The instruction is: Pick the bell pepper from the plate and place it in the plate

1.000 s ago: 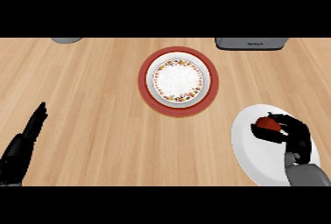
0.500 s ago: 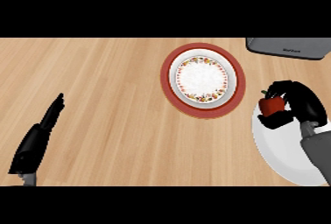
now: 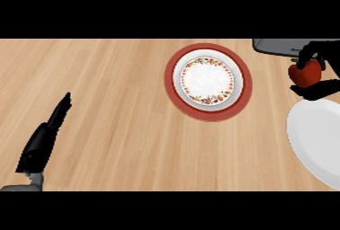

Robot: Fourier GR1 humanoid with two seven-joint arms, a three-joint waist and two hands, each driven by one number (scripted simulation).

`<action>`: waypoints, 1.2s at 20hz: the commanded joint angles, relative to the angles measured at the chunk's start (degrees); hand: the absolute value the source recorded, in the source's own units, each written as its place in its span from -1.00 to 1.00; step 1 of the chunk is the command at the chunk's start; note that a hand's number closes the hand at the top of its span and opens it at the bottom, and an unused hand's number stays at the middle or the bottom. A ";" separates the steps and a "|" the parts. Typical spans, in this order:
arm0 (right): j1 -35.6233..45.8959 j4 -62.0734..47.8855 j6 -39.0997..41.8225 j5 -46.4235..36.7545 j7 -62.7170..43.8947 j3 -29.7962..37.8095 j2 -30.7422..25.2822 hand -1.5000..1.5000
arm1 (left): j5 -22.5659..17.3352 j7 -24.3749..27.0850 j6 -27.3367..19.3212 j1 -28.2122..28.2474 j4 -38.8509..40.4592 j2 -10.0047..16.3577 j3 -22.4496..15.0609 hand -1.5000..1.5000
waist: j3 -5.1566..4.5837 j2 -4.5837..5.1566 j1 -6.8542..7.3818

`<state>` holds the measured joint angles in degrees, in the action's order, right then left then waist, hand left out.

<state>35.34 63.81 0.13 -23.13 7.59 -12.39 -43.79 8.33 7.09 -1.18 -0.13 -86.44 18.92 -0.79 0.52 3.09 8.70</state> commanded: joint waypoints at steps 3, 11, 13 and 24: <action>7.67 -6.91 1.50 6.29 21.22 5.56 -0.31 1.00 | -0.28 -0.06 -0.21 -0.74 0.91 0.52 1.32 0.00 | -0.02 -0.51 -1.12; 18.05 -21.52 14.27 8.46 40.60 4.83 1.84 1.00 | 0.57 0.61 -1.44 -0.21 2.61 -0.34 1.63 0.00 | -0.37 -1.30 -2.99; 22.14 -24.95 16.25 7.32 41.40 3.68 4.21 1.00 | -0.45 1.17 -0.09 0.90 2.57 1.26 3.07 0.00 | -0.43 -1.69 -3.42; 37.35 -40.40 17.30 1.54 35.96 1.40 19.03 1.00 | 1.20 0.46 -1.45 3.33 1.30 -0.69 2.70 0.00 | -0.51 -2.28 -5.54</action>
<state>67.90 28.66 16.04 -19.65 44.57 -10.26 -28.08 9.32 7.86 -2.68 2.04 -84.19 18.54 1.96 0.01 0.83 3.27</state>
